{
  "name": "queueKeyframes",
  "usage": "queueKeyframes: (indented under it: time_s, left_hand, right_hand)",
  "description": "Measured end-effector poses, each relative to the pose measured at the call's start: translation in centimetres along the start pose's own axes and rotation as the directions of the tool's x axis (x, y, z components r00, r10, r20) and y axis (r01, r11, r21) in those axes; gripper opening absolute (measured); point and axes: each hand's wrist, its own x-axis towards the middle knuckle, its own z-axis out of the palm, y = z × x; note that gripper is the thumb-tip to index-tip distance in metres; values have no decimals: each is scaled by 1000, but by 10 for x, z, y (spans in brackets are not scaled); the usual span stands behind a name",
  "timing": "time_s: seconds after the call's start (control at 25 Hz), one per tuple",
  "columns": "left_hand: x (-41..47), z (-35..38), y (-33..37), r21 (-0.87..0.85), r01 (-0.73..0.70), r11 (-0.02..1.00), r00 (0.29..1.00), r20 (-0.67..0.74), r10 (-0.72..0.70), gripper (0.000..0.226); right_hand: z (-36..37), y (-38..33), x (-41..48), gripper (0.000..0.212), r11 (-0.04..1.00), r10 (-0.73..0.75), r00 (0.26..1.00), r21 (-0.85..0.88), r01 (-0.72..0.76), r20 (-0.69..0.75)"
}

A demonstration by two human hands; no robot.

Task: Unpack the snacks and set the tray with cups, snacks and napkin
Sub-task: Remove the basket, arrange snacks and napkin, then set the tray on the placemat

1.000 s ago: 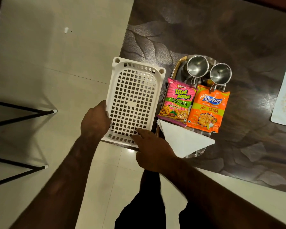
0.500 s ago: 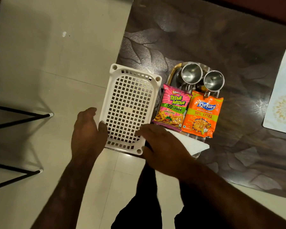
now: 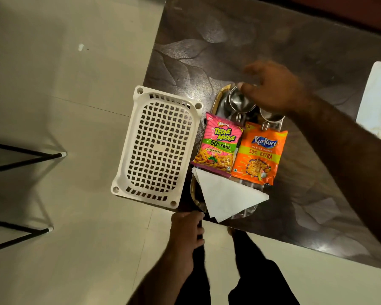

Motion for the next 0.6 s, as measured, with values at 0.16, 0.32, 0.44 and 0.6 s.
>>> queueKeyframes:
  time_s: [0.16, 0.32, 0.44, 0.6]
  left_hand:
    - [10, 20, -1, -193, 118, 974, 993, 30, -114, 27]
    - [19, 35, -1, -263, 111, 958, 991, 96, -88, 30]
    - [25, 39, -3, -277, 99, 956, 993, 89, -77, 29]
    - [28, 39, -6, -285, 85, 955, 994, 85, -63, 27]
  right_hand:
    - [7, 8, 26, 59, 999, 34, 991, 17, -37, 128]
    - [7, 12, 36, 68, 996, 43, 985, 64, -54, 169]
    - [3, 17, 41, 67, 996, 12, 979, 81, -29, 203]
    - [2, 23, 44, 56, 995, -48, 976, 94, 28, 214]
